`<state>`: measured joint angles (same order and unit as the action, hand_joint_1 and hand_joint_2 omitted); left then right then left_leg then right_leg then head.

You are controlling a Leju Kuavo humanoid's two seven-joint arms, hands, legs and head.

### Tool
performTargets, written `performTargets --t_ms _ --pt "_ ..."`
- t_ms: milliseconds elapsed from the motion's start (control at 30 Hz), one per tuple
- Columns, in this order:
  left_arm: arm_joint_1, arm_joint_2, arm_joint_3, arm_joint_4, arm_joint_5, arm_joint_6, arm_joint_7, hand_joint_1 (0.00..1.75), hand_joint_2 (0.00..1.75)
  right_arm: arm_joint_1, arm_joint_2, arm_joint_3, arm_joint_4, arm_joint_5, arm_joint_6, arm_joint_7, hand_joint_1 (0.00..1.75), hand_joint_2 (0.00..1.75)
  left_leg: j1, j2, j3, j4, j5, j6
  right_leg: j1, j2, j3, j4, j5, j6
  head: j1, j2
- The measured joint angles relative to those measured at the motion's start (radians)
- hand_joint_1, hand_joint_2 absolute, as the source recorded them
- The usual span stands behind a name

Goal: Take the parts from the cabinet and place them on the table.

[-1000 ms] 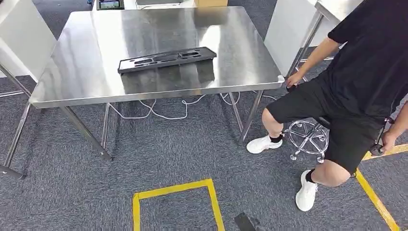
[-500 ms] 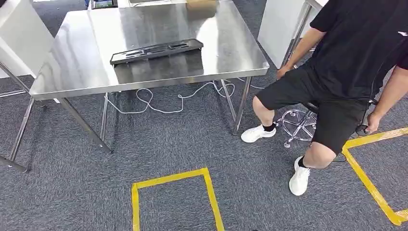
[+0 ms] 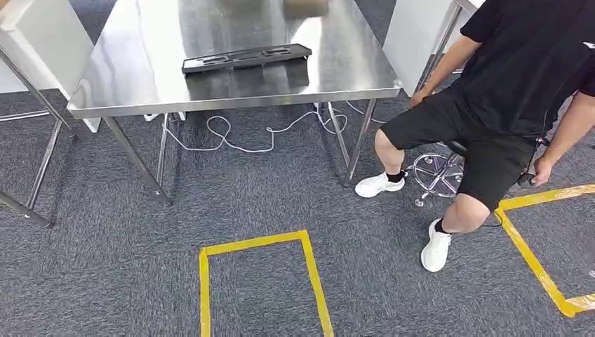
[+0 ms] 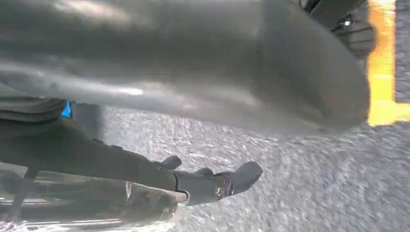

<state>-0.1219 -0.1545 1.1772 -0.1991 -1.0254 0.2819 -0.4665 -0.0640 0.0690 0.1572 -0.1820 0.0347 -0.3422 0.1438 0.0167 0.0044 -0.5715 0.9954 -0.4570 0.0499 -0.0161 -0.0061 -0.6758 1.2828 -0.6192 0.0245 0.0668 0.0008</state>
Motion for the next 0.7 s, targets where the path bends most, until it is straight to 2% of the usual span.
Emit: performTargets --t_ms 33,67,100,133,167,200,233,300,333,367,400,433,467,500,533,567,600,633,667,700 --pt "0.0 0.001 0.0 0.0 0.0 -0.001 0.0 0.0 0.0 0.0 0.0 0.0 0.0 0.0 0.0 0.0 0.0 0.0 -0.001 0.002 -0.016 0.0 0.013 -0.002 0.0 0.0 0.008 0.028 0.012 0.013 0.0 0.0" --pt "0.0 0.001 -0.001 0.0 0.0 -0.003 0.001 0.0 0.0 0.0 0.0 0.0 0.0 0.0 -0.001 0.001 0.0 0.0 -0.001 0.003 -0.031 0.001 0.024 -0.004 0.0 0.001 0.033 0.013 0.042 0.028 0.0 0.0" --pt "0.0 0.001 -0.001 0.0 0.0 -0.005 0.003 0.0 0.0 0.0 0.0 0.0 0.0 0.001 -0.001 0.002 0.0 0.0 -0.001 0.004 -0.045 0.001 0.036 -0.007 0.0 0.001 0.075 -0.034 0.077 0.041 0.001 0.0" --pt "0.0 0.001 -0.001 0.0 0.0 -0.006 0.003 0.0 0.0 -0.001 0.0 0.0 0.0 0.003 -0.001 0.002 0.0 0.0 -0.001 0.003 -0.058 0.002 0.048 -0.011 0.0 0.001 0.132 -0.109 0.101 0.046 0.001 0.0" --pt "-0.002 0.001 -0.002 0.0 0.0 -0.008 0.004 0.0 0.0 -0.004 0.0 0.0 0.0 0.004 -0.001 0.002 0.0 0.0 -0.001 0.003 -0.065 0.005 0.06 -0.017 -0.001 0.002 0.211 -0.217 0.095 0.039 0.001 0.0" --pt "-0.001 0.001 -0.003 0.0 0.0 -0.008 0.004 0.0 0.0 -0.008 0.0 0.0 0.0 0.007 -0.001 0.004 0.0 0.0 -0.006 0.003 -0.072 0.005 0.067 -0.024 0.009 0.002 0.283 -0.325 0.06 0.024 0.004 0.0" --pt "-0.001 0.002 -0.003 0.0 0.0 -0.008 0.004 0.0 0.0 -0.01 0.0 0.0 0.0 0.012 -0.001 0.006 0.0 0.0 -0.006 0.005 -0.072 0.004 0.081 -0.03 0.016 0.007 0.279 -0.35 0.051 0.012 -0.002 0.0" --pt "-0.002 0.002 -0.004 0.0 0.0 -0.007 0.004 0.0 0.0 -0.009 0.0 0.0 0.002 0.018 0.0 0.015 0.0 0.0 -0.004 0.006 -0.072 -0.007 0.104 -0.039 0.021 0.007 0.262 -0.339 0.062 -0.001 -0.003 0.0" --pt "0.001 0.002 -0.003 0.0 0.0 -0.007 0.005 0.0 0.0 -0.008 0.0 0.0 0.002 0.018 0.001 0.02 0.0 0.0 -0.004 0.004 -0.077 -0.007 0.111 -0.046 0.012 0.006 0.254 -0.343 0.073 -0.014 -0.004 0.0" --pt "0.003 0.005 -0.003 0.0 0.0 -0.006 0.005 0.0 0.0 -0.009 0.001 0.0 0.005 0.019 0.002 0.024 0.0 0.0 0.003 0.0 -0.086 0.009 0.074 -0.05 -0.003 -0.002 0.247 -0.342 0.085 -0.025 -0.007 0.0" --pt "0.004 0.005 -0.004 0.0 0.0 -0.006 0.005 0.0 0.0 -0.007 0.001 0.0 0.005 0.019 0.002 0.027 0.0 0.0 0.004 0.0 -0.094 0.047 0.004 -0.052 0.0 -0.002 0.236 -0.342 0.097 -0.041 -0.009 0.0" --pt "0.005 0.005 -0.004 0.0 -0.002 -0.007 0.005 0.0 0.0 -0.005 0.002 0.0 0.006 0.02 0.003 0.029 0.0 0.0 0.005 -0.001 -0.107 0.111 -0.071 -0.054 0.004 -0.005 0.222 -0.342 0.109 -0.051 -0.011 0.0" --pt "0.005 0.005 -0.005 0.0 -0.002 -0.007 0.005 0.0 0.0 -0.005 0.003 0.0 0.006 0.022 0.004 0.03 0.0 0.0 0.005 -0.003 -0.119 0.182 -0.126 -0.057 0.006 -0.005 0.206 -0.34 0.122 -0.052 -0.011 0.0" --pt "0.004 0.005 -0.005 0.0 -0.002 -0.007 0.004 0.0 0.0 -0.005 0.004 0.0 0.006 0.026 0.005 0.031 0.0 0.0 0.004 -0.003 -0.128 0.253 -0.154 -0.06 0.01 -0.006 0.188 -0.338 0.135 -0.053 -0.012 0.0" --pt "0.004 0.006 -0.005 0.0 -0.003 -0.007 0.003 0.0 0.0 -0.005 0.005 0.0 0.006 0.03 0.007 0.031 0.0 0.0 0.005 -0.003 -0.126 0.304 -0.139 -0.061 0.011 -0.007 0.173 -0.332 0.148 -0.052 -0.011 0.0" --pt "0.004 0.006 -0.006 0.0 -0.003 -0.007 0.003 0.0 0.0 -0.005 0.004 0.0 0.006 0.034 0.007 0.031 0.0 0.0 0.005 -0.003 -0.108 0.308 -0.1 -0.06 0.011 -0.007 0.152 -0.324 0.158 -0.049 -0.012 0.0" --pt "0.004 0.006 -0.006 0.0 -0.003 -0.007 0.002 0.0 0.0 -0.004 0.004 0.0 0.006 0.037 0.008 0.03 0.0 0.0 0.005 -0.003 -0.067 0.273 -0.049 -0.059 0.01 -0.007 0.129 -0.313 0.167 -0.045 -0.012 0.0" --pt "0.004 0.006 -0.006 0.0 -0.003 -0.007 0.001 0.0 0.0 -0.003 0.004 0.0 0.006 0.038 0.008 0.03 0.0 0.0 0.005 -0.003 -0.012 0.208 -0.029 -0.056 0.01 -0.006 0.11 -0.302 0.174 -0.041 -0.012 0.0" --pt "0.002 0.006 -0.007 0.0 -0.003 -0.007 0.0 0.0 0.0 -0.004 0.004 0.001 0.006 0.038 0.008 0.029 0.0 0.0 0.005 -0.004 0.055 0.122 -0.039 -0.052 0.01 -0.005 0.098 -0.291 0.178 -0.035 -0.012 0.0" --pt "0.0 0.007 -0.008 0.0 -0.003 -0.007 -0.001 0.0 0.0 -0.004 0.005 0.001 0.006 0.038 0.008 0.029 0.0 0.0 0.0 -0.006 0.112 0.031 -0.079 -0.047 0.017 -0.005 0.085 -0.281 0.182 -0.028 -0.013 0.0"
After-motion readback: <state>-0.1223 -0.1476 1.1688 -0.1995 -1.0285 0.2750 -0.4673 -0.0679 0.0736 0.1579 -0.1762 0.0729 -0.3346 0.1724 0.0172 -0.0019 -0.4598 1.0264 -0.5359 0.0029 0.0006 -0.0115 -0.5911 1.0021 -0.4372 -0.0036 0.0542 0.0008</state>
